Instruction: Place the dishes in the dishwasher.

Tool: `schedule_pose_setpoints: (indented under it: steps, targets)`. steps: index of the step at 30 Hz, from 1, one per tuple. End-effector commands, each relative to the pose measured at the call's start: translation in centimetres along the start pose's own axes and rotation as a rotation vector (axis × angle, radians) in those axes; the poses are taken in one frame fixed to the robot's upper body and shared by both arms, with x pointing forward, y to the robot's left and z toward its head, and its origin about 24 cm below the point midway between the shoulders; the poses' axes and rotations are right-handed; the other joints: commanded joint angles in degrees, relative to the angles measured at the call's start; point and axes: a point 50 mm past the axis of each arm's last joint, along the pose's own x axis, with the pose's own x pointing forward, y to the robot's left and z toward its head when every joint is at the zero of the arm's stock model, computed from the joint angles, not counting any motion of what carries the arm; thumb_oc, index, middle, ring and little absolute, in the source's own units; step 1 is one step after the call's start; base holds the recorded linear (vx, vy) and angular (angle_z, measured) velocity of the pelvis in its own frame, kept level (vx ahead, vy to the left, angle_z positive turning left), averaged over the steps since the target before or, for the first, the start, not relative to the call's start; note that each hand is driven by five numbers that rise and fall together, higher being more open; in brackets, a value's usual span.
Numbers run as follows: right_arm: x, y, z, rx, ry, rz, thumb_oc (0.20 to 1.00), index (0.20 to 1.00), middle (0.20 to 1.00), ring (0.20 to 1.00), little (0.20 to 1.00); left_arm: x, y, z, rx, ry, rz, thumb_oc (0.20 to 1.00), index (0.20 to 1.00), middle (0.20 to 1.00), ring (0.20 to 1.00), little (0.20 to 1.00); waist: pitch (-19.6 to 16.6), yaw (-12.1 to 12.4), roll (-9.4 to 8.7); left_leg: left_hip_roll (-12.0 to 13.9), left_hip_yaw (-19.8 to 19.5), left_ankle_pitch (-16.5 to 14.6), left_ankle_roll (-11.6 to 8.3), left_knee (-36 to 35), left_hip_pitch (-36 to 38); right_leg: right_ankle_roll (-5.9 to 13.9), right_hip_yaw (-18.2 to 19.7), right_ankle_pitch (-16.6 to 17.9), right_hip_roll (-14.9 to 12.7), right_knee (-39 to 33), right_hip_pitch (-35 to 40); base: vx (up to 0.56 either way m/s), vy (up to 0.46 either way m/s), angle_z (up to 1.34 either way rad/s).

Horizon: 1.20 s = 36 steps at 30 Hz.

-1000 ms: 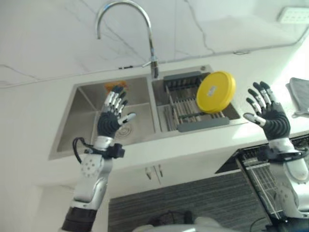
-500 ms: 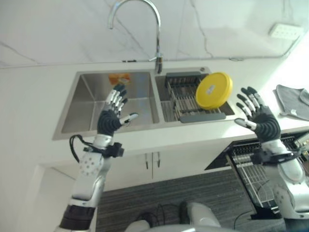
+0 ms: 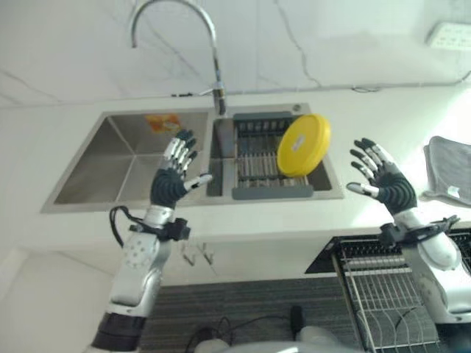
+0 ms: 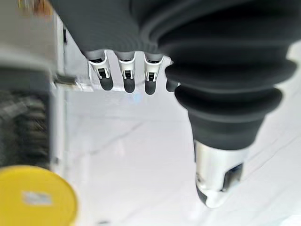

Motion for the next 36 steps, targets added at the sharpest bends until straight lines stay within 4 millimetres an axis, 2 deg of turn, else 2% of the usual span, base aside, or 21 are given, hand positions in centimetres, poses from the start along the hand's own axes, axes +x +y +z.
schedule_pose_setpoints:
  steps: [1,2,4,5,6,7,9,16,24,29,36]
  targets:
    - [0.6,0.5,3.4,0.049,-0.170,0.047,1.000,1.000,1.000,1.000,1.000,0.6,0.9,3.6,0.046,-0.142,-0.057,1.000,1.000,1.000,1.000,1.000,-2.42,0.07,-4.77,-3.42,3.86,-7.36,-3.75,5.24,3.18,3.12,3.13,-0.95,-5.88,-0.14,-2.27,0.02,-0.193,0.27]
    - [0.5,0.2,3.4,0.038,-0.178,0.031,1.000,1.000,1.000,1.000,1.000,0.5,0.8,3.7,0.032,-0.155,-0.054,1.000,1.000,1.000,1.000,1.000,-2.17,0.27,-4.89,-3.33,3.92,-6.90,-3.75,6.85,1.14,2.91,2.44,-1.32,-5.94,-0.14,-1.72,-0.01,-0.106,0.29]
    - [0.4,-0.4,3.7,0.032,-0.214,-0.016,1.000,1.000,1.000,1.000,1.000,0.6,0.6,3.8,0.011,-0.196,-0.062,1.000,1.000,1.000,1.000,1.000,-1.07,0.19,-4.22,-2.28,7.26,-2.90,-5.13,0.61,-1.60,3.70,-0.30,-2.12,-6.58,-0.14,-0.78,-0.02,0.032,0.45]
    - [0.4,-0.4,3.8,0.061,-0.241,-0.037,1.000,1.000,1.000,1.000,1.000,0.7,0.6,3.9,0.018,-0.213,-0.065,1.000,1.000,1.000,1.000,1.000,-0.66,-0.09,-4.01,-1.87,8.23,-1.96,-5.18,-0.47,-1.81,3.74,-1.13,-2.44,-6.91,-0.14,-0.47,-0.02,0.098,0.58]
    - [0.4,-0.3,3.8,0.106,-0.261,-0.058,1.000,1.000,1.000,1.000,1.000,0.9,0.6,3.9,0.033,-0.226,-0.061,1.000,1.000,1.000,1.000,1.000,-0.67,-0.38,-3.70,-2.02,7.61,-2.52,-4.78,-0.86,-1.52,3.61,-1.28,-2.85,-7.14,-0.14,-0.41,0.01,0.189,0.55]
    - [0.2,-0.8,3.4,0.147,-0.255,-0.127,1.000,1.000,1.000,1.000,1.000,1.1,0.7,3.8,0.036,-0.219,-0.063,1.000,1.000,1.000,1.000,1.000,-1.21,-0.61,-3.04,-2.87,4.74,-3.93,-4.53,-1.26,-1.39,3.86,-0.71,-3.11,-7.39,-0.14,-0.31,0.01,0.171,0.00]
    - [-0.1,-0.2,3.3,0.148,-0.263,-0.165,1.000,1.000,1.000,1.000,1.000,1.1,0.5,4.5,0.046,-0.241,-0.078,1.000,1.000,1.000,1.000,1.000,-2.32,-0.85,-2.36,-3.09,5.35,-4.83,-4.55,-1.26,-0.79,4.43,-2.03,-3.15,-8.45,-0.14,0.08,0.13,0.234,-0.10]
    - [0.7,0.0,2.8,0.278,-0.255,-0.224,1.000,1.000,1.000,1.000,1.000,1.5,0.3,3.9,0.090,-0.198,-0.073,1.000,1.000,1.000,1.000,1.000,-2.80,-0.17,-2.97,-3.31,5.60,-6.24,-4.08,-1.26,0.24,5.91,-2.91,-2.46,-10.16,-0.14,0.11,0.07,0.058,0.03]
    - [2.1,-1.6,2.6,0.326,-0.247,-0.329,1.000,1.000,1.000,1.000,1.000,1.6,0.5,3.2,0.112,-0.146,-0.075,1.000,1.000,1.000,1.000,1.000,-3.65,2.02,-3.53,-2.91,5.44,-6.84,-3.87,-1.26,0.81,5.80,-3.92,-2.91,-10.35,-0.14,0.85,0.04,0.001,-0.01]
    - [2.5,-3.0,3.0,0.286,-0.282,-0.437,1.000,1.000,1.000,1.000,1.000,1.8,0.3,2.8,0.104,-0.127,-0.080,1.000,1.000,1.000,1.000,1.000,-4.48,3.04,-3.60,-2.60,5.36,-6.98,-3.96,-1.26,1.16,5.53,-4.48,-3.33,-10.09,-0.14,1.57,0.02,-0.005,-0.01]
    - [3.2,-3.6,2.5,0.322,-0.250,-0.442,1.000,1.000,1.000,1.000,1.000,1.8,0.3,2.4,0.096,-0.110,-0.082,1.000,1.000,1.000,1.000,1.000,-5.02,3.85,-3.63,-2.47,5.13,-6.97,-4.16,-1.26,1.28,5.34,-4.82,-3.62,-9.90,-0.14,2.01,0.00,-0.001,0.00]
